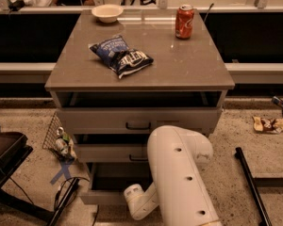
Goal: Open bottom drawer
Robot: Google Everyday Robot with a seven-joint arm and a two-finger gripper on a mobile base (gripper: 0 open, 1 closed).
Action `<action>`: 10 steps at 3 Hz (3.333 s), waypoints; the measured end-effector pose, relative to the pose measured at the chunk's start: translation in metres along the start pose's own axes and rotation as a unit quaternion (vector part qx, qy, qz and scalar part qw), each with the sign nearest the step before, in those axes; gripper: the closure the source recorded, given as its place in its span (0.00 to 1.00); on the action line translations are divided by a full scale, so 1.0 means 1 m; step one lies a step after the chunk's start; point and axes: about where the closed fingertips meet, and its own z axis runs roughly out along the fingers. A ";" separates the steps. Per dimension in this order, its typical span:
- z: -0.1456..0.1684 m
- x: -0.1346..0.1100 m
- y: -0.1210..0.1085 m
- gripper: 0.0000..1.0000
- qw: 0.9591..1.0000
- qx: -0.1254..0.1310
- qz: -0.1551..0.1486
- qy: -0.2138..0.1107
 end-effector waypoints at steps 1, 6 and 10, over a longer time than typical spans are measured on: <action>-0.011 0.007 0.020 1.00 1.000 -0.012 0.007 0.004; -0.100 0.059 -0.007 1.00 0.991 0.057 -0.057 -0.107; -0.026 0.055 -0.083 1.00 0.991 0.058 -0.055 -0.111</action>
Offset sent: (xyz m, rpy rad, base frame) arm -0.1646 -0.0370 0.0826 0.1336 0.0956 0.0028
